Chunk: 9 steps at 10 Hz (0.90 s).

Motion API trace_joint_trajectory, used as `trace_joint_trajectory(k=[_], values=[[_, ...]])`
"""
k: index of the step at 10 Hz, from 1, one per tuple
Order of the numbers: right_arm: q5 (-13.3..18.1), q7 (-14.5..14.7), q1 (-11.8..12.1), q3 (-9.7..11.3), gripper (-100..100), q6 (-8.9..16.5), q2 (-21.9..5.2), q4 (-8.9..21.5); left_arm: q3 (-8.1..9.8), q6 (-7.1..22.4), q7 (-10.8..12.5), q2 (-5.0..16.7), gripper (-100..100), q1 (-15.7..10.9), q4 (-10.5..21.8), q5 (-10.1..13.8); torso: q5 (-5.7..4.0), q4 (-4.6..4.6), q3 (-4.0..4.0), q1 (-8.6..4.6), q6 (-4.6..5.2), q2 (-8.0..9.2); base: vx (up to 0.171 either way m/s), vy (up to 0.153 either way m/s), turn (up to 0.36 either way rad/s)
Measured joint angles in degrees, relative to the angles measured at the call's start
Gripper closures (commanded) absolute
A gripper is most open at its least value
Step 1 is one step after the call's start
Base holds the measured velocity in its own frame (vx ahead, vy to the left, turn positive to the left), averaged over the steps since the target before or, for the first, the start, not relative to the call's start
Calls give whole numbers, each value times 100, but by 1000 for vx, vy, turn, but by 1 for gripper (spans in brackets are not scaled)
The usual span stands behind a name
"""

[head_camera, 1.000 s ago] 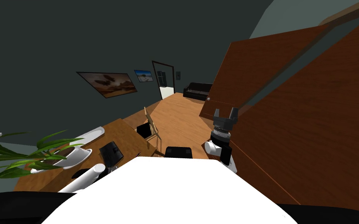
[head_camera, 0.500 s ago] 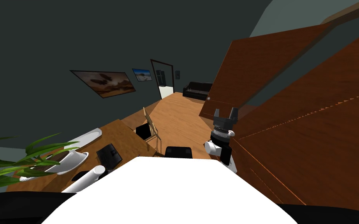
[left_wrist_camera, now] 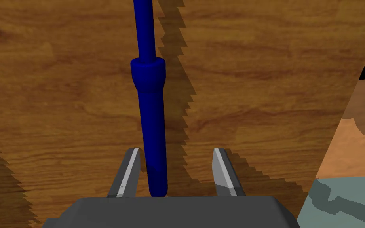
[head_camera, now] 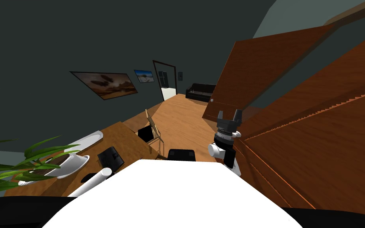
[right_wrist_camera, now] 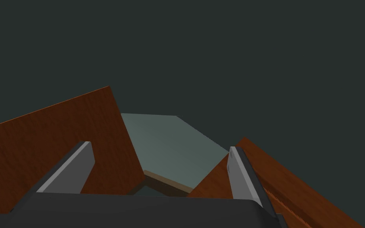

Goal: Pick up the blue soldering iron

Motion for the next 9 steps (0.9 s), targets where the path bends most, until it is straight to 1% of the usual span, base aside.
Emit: trace_joint_trajectory(k=[3,4,5,7,8,9], values=[[0,0,0,0,0,0,0,0,1,-1,1,-1,100,0,0,1,1,0,0,0,1,0,0,0,0],[0,0,0,0,0,0,0,0,1,-1,1,-1,0,0,0,1,1,0,0,1,1,0,0,0,0],[0,0,0,0,0,0,0,0,1,-1,1,-1,100,0,0,1,1,0,0,1,1,0,6,3,28],[0,0,0,0,0,0,0,0,88,233,57,79,100,124,-286,60,-4,0,-1,-3,0,-1,5,-3,13],[0,0,0,0,0,0,0,0,147,335,47,142,100,171,-359,115,-5,-1,-1,-3,-1,-1,0,0,0],[0,0,0,0,0,0,0,0,157,355,42,155,0,177,-367,121,1,0,-1,-3,0,-1,0,0,0]])
